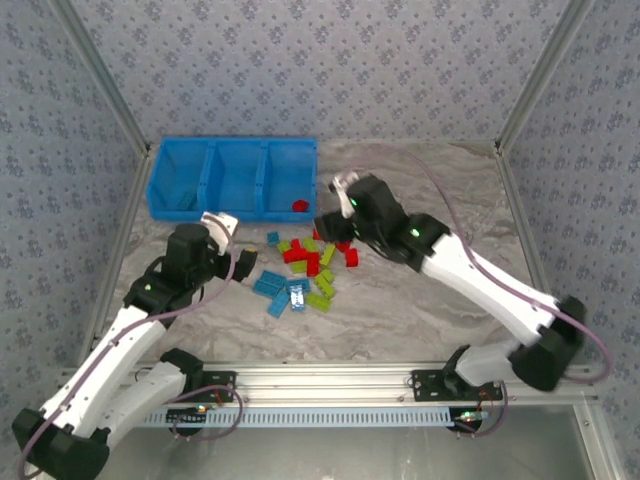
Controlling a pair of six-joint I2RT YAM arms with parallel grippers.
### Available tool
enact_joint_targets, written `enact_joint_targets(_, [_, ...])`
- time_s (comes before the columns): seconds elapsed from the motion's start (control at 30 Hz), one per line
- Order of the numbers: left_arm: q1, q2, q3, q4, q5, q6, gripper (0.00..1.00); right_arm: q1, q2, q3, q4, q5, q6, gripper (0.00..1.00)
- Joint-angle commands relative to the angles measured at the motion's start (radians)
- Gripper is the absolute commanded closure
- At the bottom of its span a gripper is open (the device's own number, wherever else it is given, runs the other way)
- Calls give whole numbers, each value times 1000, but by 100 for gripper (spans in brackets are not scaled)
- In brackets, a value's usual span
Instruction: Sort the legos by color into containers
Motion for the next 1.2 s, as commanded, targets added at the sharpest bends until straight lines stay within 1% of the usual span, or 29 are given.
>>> enact_joint_targets(0.0, [-6,78,142,-125,-3,-386,1,12,-117,-165,-55,-139,88,35])
enact_joint_targets(0.07, [-43,135,166,-138,102,-575,3,15,-201,-245,-115,-137,142,35])
enact_joint_targets(0.1, [-77,158,171,-127,129,-642,6,15,-240,-279,-144,-138,168,35])
enact_joint_targets(0.13, [-126,189,177,-110,134,-707,9,16,-283,-328,-154,-143,201,34])
enact_joint_targets(0.2, [-224,251,186,-74,104,-822,14,17,-375,-429,-143,-152,254,33])
enact_joint_targets(0.27, [-326,329,189,-37,54,-981,19,14,-457,-511,-136,-130,302,32])
enact_joint_targets(0.33, [-413,411,183,16,5,-1116,21,7,-510,-559,-149,-90,338,31])
enact_joint_targets(0.37, [-454,461,183,46,-6,-1161,21,1,-533,-577,-159,-73,355,30])
enact_joint_targets(0.43, [-515,555,207,108,-9,-1170,22,-13,-561,-598,-171,-64,375,30])
enact_joint_targets(0.47, [-545,607,235,109,-29,-1183,24,-23,-574,-609,-168,-67,375,30])
enact_joint_targets(0.53, [-577,696,290,83,-60,-1209,30,-34,-595,-622,-155,-81,406,29])
enact_joint_targets(0.6, [-580,768,323,73,-62,-1226,37,-44,-608,-632,-146,-89,413,29])
enact_joint_targets(0.67, [-580,824,337,73,-78,-1244,41,-50,-614,-635,-150,-95,411,28])
enact_joint_targets(0.77, [-580,879,352,37,-112,-1272,45,-59,-622,-632,-187,-96,403,28])
enact_joint_targets(0.83, [-580,908,353,25,-121,-1279,46,-64,-633,-635,-203,-94,403,27])
enact_joint_targets(1.0, [-579,982,367,12,-106,-1281,47,-73,-664,-654,-203,-101,417,27])
enact_joint_targets(1.07, [-579,998,366,25,-93,-1284,50,-75,-667,-653,-209,-101,418,27])
enact_joint_targets(1.17, [-578,1008,366,28,-92,-1286,58,-78,-668,-652,-216,-100,417,27])
